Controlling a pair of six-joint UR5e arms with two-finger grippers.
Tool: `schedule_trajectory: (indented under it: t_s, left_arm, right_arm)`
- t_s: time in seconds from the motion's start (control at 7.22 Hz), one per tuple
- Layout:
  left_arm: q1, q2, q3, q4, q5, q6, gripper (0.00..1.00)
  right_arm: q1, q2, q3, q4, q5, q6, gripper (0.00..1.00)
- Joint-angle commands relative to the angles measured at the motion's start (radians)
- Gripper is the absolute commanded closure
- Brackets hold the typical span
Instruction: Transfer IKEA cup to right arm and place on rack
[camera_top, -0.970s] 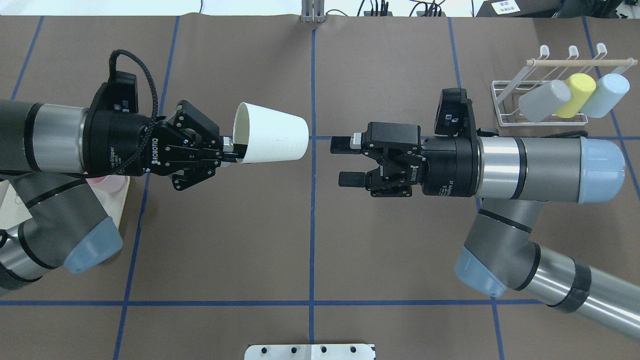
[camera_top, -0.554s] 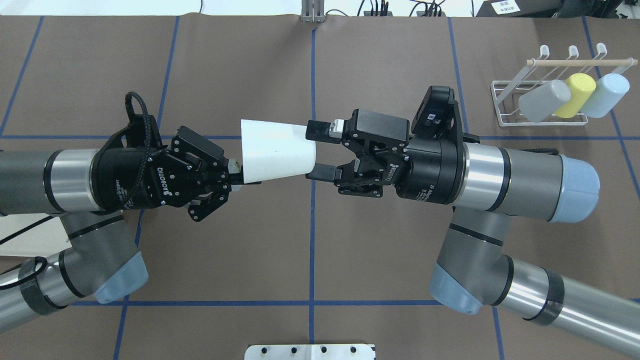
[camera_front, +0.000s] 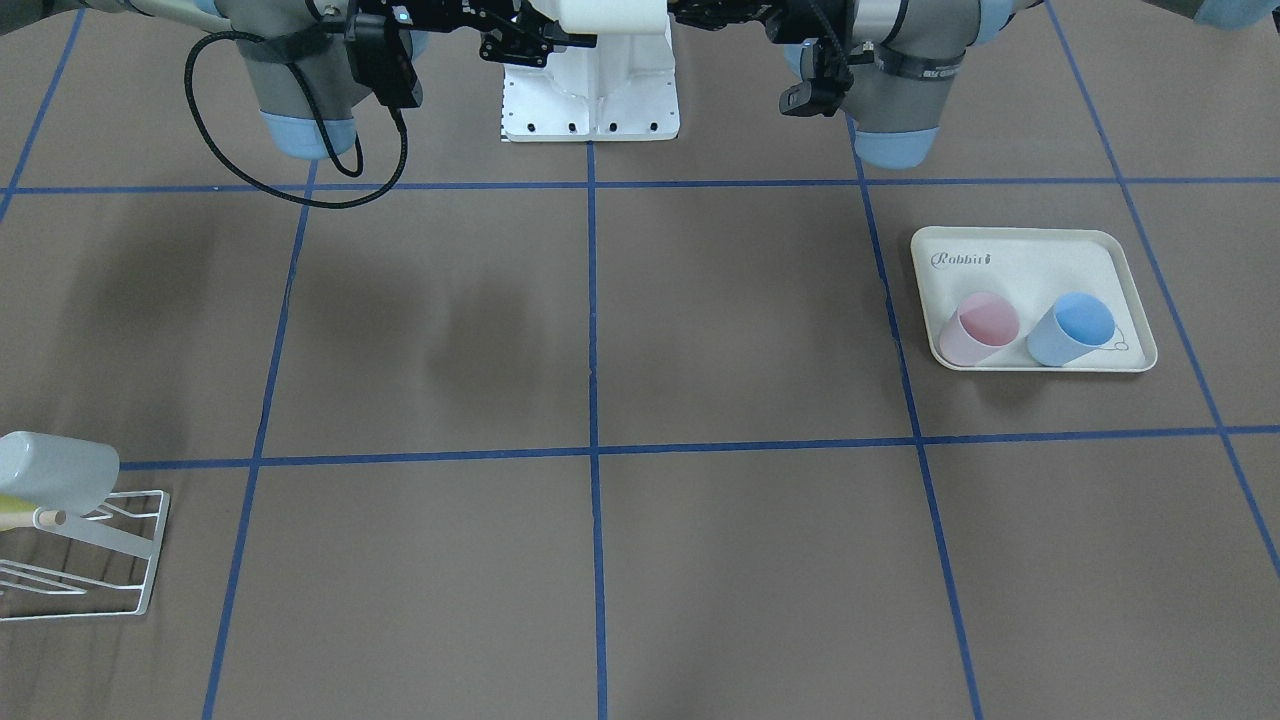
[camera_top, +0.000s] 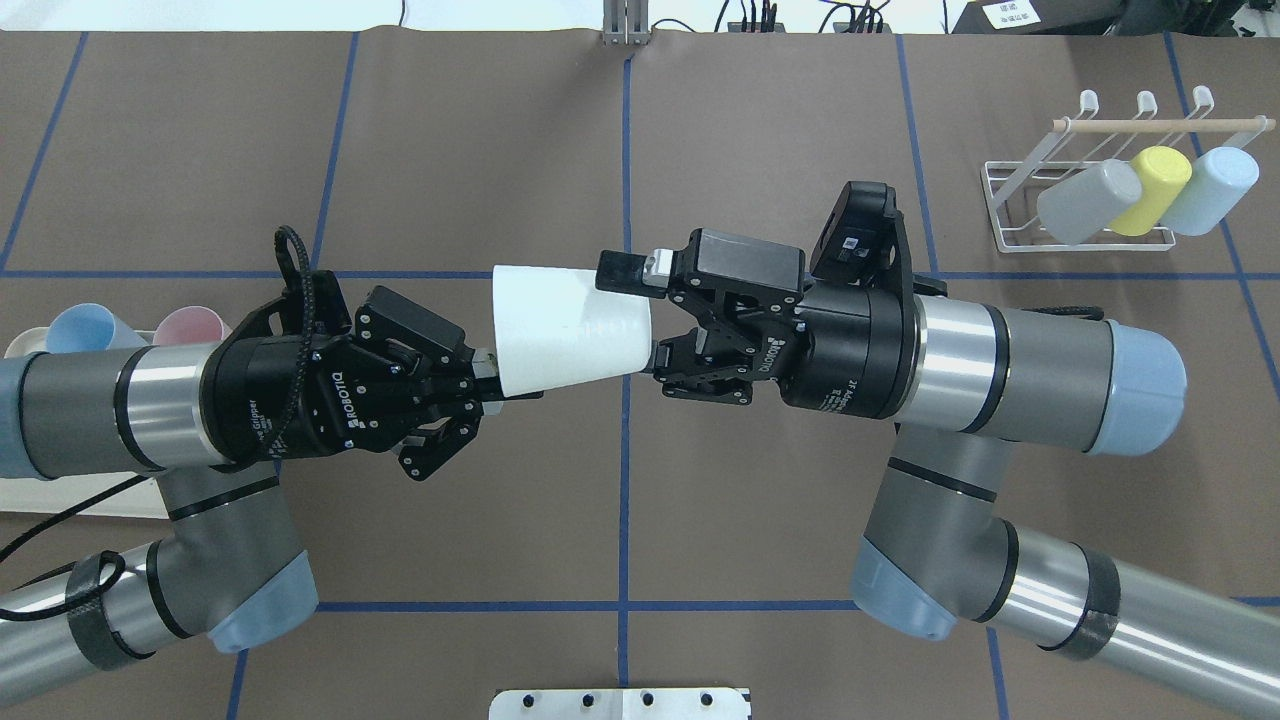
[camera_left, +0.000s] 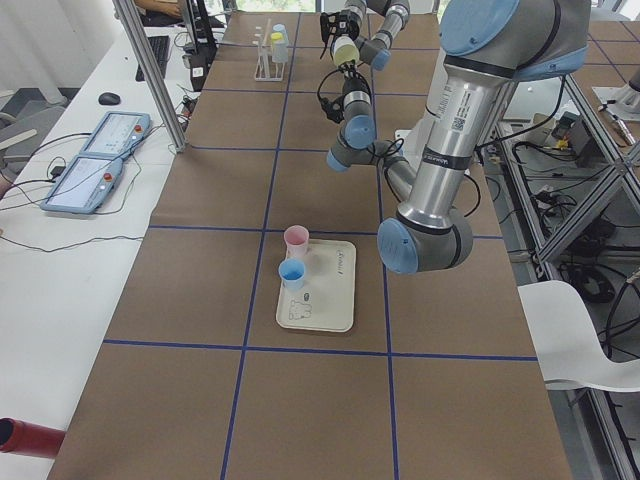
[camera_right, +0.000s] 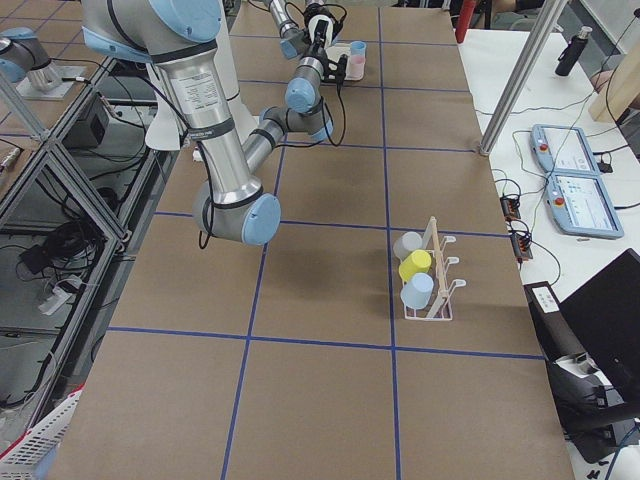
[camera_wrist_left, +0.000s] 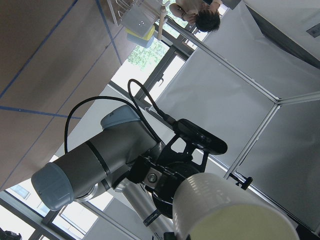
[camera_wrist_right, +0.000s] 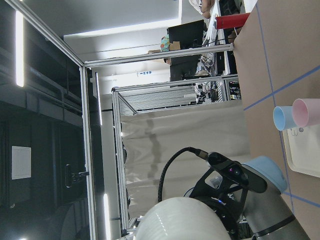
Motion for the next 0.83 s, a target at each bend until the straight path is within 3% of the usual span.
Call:
schedule_trajectory:
  t_s: [0.0,0.14,0.28,0.42,0.69]
  left_arm:
    - [0.015,-0.011,0.001,-0.002,0.007,0.000,1.00]
    - [0.015,-0.011,0.001,-0.003,0.007,0.000,0.89]
    - [0.015,-0.011,0.001,-0.001,0.008,0.008,0.25]
    - [0.015,-0.009,0.001,0.001,0.032,0.009,0.00]
    - [-0.032,0.027,0.002,0.020,0.123,0.073,0.00]
  right_arm:
    - [0.002,-0.001,-0.001,0.006,0.000,0.000,0.34]
    - [0.002,-0.003,-0.001,0.007,0.001,0.000,0.58]
    - [0.003,-0.004,-0.001,0.009,0.001,-0.002,0.73]
    - [0.005,-0.010,-0.001,0.015,0.003,-0.002,0.75]
    - [0.031,-0.016,0.002,0.017,0.000,-0.003,0.76]
